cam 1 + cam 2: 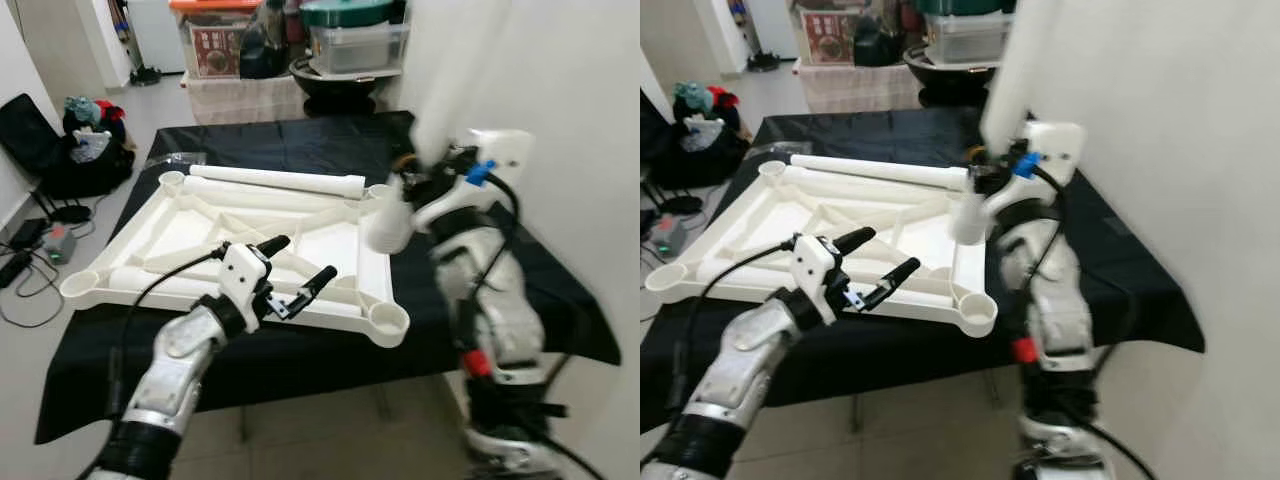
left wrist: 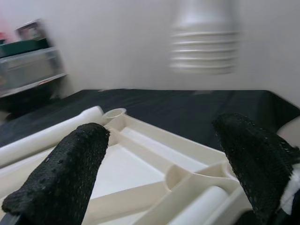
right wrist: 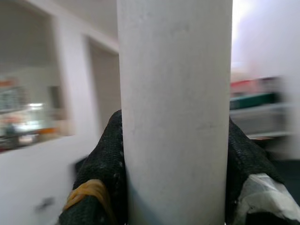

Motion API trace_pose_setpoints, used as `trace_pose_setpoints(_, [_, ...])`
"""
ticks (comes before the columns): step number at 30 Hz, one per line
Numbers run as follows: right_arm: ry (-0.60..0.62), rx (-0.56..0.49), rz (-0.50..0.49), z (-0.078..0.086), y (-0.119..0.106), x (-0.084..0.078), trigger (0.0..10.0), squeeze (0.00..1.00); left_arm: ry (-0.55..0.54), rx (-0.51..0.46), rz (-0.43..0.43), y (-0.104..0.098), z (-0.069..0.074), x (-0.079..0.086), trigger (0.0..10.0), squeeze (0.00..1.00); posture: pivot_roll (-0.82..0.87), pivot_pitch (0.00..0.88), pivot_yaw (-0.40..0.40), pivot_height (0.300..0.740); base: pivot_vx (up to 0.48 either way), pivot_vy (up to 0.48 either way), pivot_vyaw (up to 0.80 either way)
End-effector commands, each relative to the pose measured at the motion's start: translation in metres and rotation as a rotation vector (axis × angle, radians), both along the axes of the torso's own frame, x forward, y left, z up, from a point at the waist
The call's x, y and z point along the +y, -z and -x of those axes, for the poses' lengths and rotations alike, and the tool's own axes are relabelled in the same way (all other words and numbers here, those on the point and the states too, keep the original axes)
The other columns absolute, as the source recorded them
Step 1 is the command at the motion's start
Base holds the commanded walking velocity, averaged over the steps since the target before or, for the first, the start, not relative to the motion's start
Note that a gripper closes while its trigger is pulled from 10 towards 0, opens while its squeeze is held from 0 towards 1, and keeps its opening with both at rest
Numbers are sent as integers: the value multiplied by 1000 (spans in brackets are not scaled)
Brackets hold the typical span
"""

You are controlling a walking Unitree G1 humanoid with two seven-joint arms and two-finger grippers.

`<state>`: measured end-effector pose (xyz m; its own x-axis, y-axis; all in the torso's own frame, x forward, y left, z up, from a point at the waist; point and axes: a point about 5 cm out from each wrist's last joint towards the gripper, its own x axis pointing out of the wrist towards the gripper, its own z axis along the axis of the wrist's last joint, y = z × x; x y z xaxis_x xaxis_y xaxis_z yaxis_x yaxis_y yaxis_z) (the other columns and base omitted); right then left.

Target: Building children table

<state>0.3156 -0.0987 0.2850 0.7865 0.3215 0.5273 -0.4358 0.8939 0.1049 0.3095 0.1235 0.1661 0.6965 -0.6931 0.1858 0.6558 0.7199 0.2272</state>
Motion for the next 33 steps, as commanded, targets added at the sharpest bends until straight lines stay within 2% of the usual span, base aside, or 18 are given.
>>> trace_pose_setpoints(1, [-79, 9, 19, 2, 2, 17, 10000, 0, 51, 0, -35, -2, 1, -3, 10000, 0, 24, 0, -47, 740, 0, 0, 0])
trace_pose_setpoints(3, [-132, 19, 13, 6, 5, 30, 10000, 0, 52, -10, -56, -3, -3, -4, 10000, 0, 29, 0, -46, 740, 0, 0, 0])
trace_pose_setpoints(5, [-151, 21, 11, 7, 6, 35, 10000, 0, 47, -13, -62, -3, -4, -3, 10000, 0, 29, 0, -46, 740, 0, 0, 0])
trace_pose_setpoints(7, [-225, 22, 20, 13, 7, 48, 10000, 0, 33, -19, -69, -5, -8, 0, 10000, 0, 23, 0, -43, 740, 0, 0, 0])
trace_pose_setpoints(9, [-225, 22, 20, 13, 7, 48, 10000, 0, 33, -19, -69, -5, -8, 0, 10000, 0, 23, 0, -43, 740, 0, 0, 0])
trace_pose_setpoints(11, [-270, 27, 35, 17, 11, 56, 10000, 0, 29, -21, -64, -7, -9, 1, 10000, 0, 24, 0, -46, 740, 0, 0, 0])
trace_pose_setpoints(18, [-320, 47, 44, 20, 17, 63, 10000, 0, 31, -12, -39, -9, -9, -1, 10000, 0, 21, 0, -46, 740, 0, 0, 0])
trace_pose_setpoints(27, [-343, 60, 35, 24, 22, 69, 10000, 0, 27, 12, 13, -8, -19, -10, 10000, 0, 14, 0, -37, 740, 0, 0, 0])
trace_pose_setpoints(28, [-342, 59, 31, 24, 22, 69, 10000, 0, 16, 16, 22, -8, -20, -10, 4078, 0, 13, 0, -37, 740, 0, 0, 0])
trace_pose_setpoints(29, [-341, 58, 27, 24, 21, 68, 10000, 0, 8, 20, 32, -7, -21, -9, 0, 0, 13, 0, -36, 740, 0, 0, 0])
trace_pose_setpoints(33, [-336, 54, 21, 24, 19, 66, 10000, 0, -5, 29, 42, -4, -22, -7, 0, 0, 13, 0, -35, 740, 0, 0, 0])
